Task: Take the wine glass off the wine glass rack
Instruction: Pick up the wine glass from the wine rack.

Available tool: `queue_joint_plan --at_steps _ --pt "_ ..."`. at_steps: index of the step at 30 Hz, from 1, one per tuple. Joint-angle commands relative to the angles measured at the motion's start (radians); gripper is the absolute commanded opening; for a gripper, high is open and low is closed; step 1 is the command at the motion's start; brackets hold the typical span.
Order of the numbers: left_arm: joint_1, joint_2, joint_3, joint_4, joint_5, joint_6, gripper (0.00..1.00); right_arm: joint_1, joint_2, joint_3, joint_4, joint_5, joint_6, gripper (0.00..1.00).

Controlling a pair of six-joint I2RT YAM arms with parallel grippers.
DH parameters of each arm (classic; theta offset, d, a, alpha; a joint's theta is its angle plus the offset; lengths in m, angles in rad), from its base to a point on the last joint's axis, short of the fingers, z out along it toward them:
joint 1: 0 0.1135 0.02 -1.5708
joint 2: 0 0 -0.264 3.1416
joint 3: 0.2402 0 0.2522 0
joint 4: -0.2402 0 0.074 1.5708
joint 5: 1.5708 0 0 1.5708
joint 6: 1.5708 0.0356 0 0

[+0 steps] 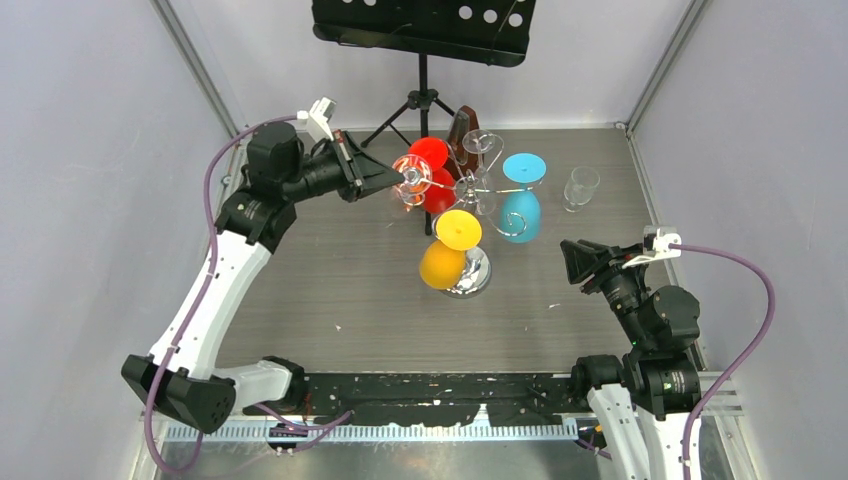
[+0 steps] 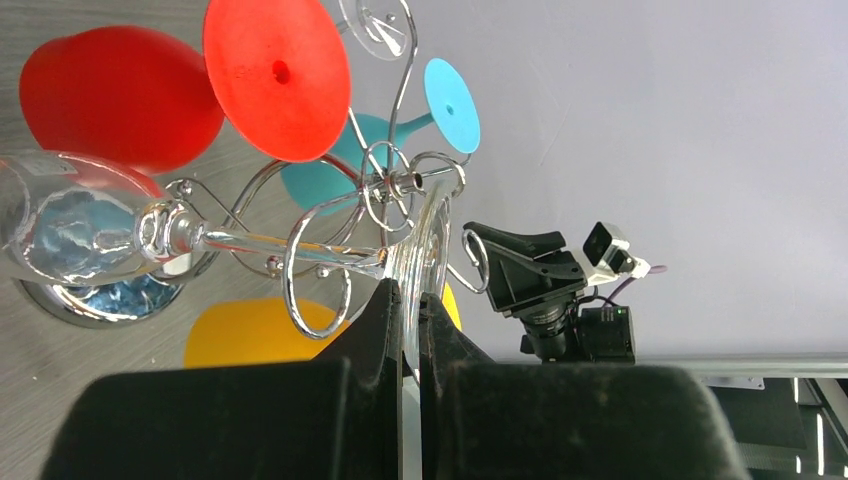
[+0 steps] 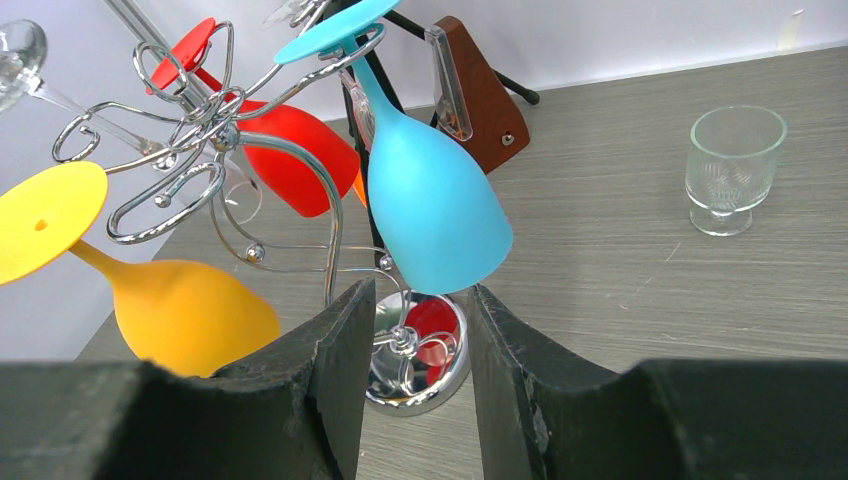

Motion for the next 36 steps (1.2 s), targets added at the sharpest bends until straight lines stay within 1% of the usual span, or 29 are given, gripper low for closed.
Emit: queue_joint_plan --at_steps 1,12,26,36 --pt "0.004 0.019 0.053 0.076 0.053 0.019 0.00 0.006 -0.012 0.008 0.043 -0.002 0.011 0.45" --pt "-0.027 0.052 0.062 0.086 0.093 0.046 0.00 0.005 -0.014 -0.013 0.057 -0.008 0.011 0.45" --pt "-0.061 0.031 0.090 -0.006 0.134 0.149 0.00 0.005 -0.006 -0.018 0.061 -0.027 0.029 0.45" --pt "-0.079 0.044 0.091 0.001 0.165 0.164 0.00 0.005 -0.020 -0.019 0.054 -0.026 0.040 0.45"
